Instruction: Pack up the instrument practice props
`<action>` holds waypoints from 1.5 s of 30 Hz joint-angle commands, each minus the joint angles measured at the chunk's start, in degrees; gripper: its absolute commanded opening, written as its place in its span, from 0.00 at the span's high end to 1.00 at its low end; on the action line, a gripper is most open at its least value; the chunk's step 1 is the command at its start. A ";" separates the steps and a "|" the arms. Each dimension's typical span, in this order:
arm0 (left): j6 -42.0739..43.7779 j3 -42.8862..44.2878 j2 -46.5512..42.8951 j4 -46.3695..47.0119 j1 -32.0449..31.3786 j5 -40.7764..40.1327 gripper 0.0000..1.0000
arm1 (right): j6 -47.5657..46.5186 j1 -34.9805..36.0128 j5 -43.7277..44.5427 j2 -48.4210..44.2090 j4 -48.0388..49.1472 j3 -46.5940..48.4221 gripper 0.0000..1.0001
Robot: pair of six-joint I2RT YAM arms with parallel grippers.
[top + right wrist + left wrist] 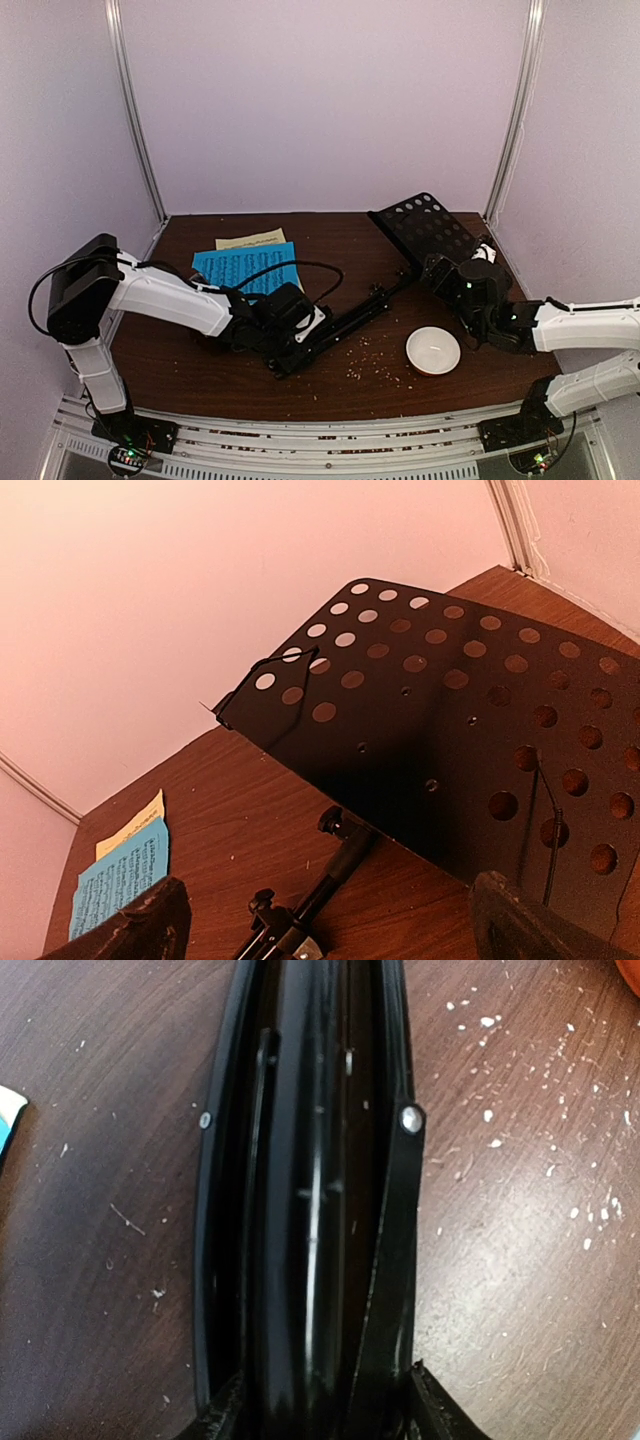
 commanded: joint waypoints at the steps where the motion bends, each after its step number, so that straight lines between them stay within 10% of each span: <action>1: 0.15 0.92 1.79 0.31 0.35 -1.60 0.46 | 0.41 -0.33 1.80 -1.29 -1.11 -0.84 0.00; 20: 2.39 9.24 -6.05 0.44 0.44 1.11 0.03 | -15.33 -0.41 -8.18 -2.34 -4.88 7.23 0.00; 27: 5.03 18.07 -12.18 -1.65 4.41 7.48 0.02 | -20.62 -3.12 -11.57 -5.02 -13.87 14.61 0.00; 35: 0.50 14.30 -27.25 -3.51 32.73 12.09 0.02 | -19.38 -24.78 -28.01 -5.09 -25.04 16.77 0.00; 45: -7.27 -11.71 -40.77 8.90 71.73 21.98 0.02 | -17.67 -50.40 -35.77 -12.66 -12.23 0.27 0.00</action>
